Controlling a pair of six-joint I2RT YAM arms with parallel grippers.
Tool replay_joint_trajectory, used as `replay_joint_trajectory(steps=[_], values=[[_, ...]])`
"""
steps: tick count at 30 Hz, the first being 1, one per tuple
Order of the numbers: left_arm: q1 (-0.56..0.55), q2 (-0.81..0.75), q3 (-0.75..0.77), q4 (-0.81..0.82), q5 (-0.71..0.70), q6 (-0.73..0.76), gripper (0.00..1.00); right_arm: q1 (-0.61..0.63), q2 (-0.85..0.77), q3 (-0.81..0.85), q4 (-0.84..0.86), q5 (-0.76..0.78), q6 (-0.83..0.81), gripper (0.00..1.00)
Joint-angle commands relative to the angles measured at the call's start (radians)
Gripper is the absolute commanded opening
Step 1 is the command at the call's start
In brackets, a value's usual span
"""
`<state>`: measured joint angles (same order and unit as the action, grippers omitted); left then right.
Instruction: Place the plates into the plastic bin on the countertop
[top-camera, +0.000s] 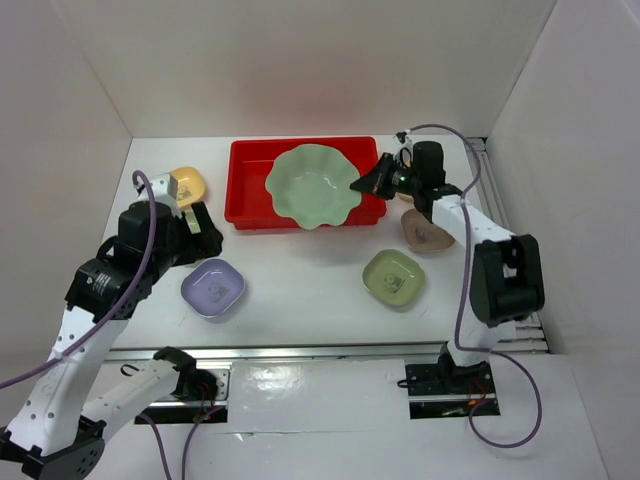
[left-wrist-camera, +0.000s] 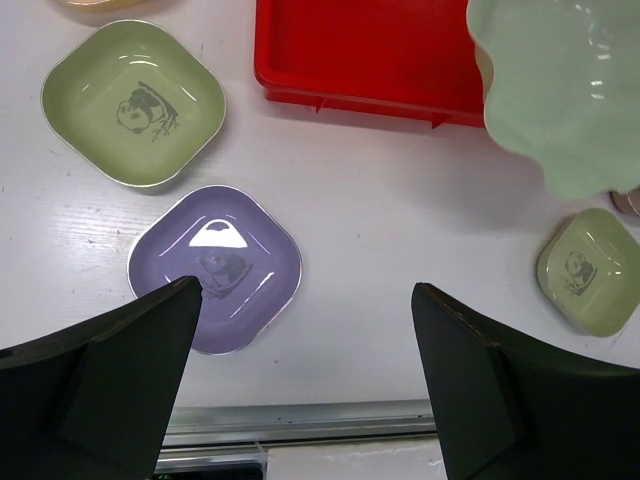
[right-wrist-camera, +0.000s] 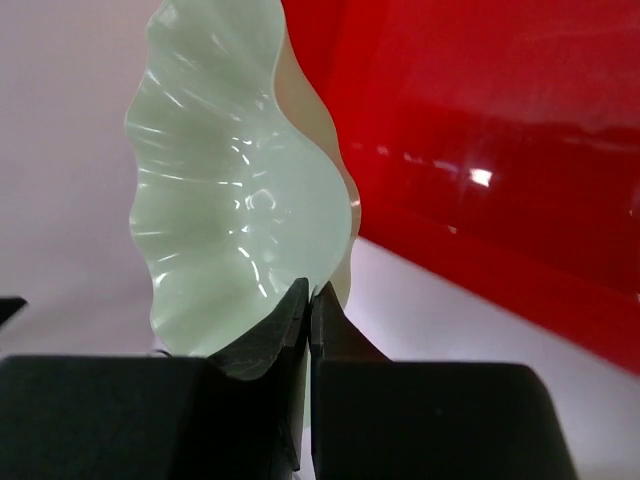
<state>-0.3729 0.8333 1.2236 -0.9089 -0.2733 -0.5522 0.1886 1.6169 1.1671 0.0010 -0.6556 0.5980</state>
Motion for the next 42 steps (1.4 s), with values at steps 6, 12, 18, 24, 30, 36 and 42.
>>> replay_joint_trajectory(steps=[6,12,18,24,30,36,42], values=[[-0.004,0.004,-0.032,0.047,0.002,0.003,1.00,-0.005,0.302,0.135,0.456,-0.023,0.264,0.00],[-0.004,0.004,-0.091,0.077,0.031,-0.006,1.00,0.006,0.414,0.259,0.439,0.042,0.240,0.00],[-0.004,0.004,-0.124,0.087,0.040,-0.006,1.00,0.038,0.529,0.443,0.251,0.122,0.145,0.00],[-0.004,-0.005,-0.124,0.096,0.049,-0.006,1.00,0.048,0.601,0.503,0.146,0.160,0.108,0.00],[-0.004,-0.005,-0.124,0.096,0.049,-0.006,1.00,0.057,0.614,0.476,0.119,0.203,0.088,0.00],[-0.004,-0.005,-0.124,0.096,0.069,-0.006,1.00,0.057,0.623,0.457,0.083,0.235,0.065,0.10],[-0.004,-0.005,-0.133,0.096,0.069,-0.006,1.00,0.057,0.632,0.486,0.083,0.214,0.065,0.30]])
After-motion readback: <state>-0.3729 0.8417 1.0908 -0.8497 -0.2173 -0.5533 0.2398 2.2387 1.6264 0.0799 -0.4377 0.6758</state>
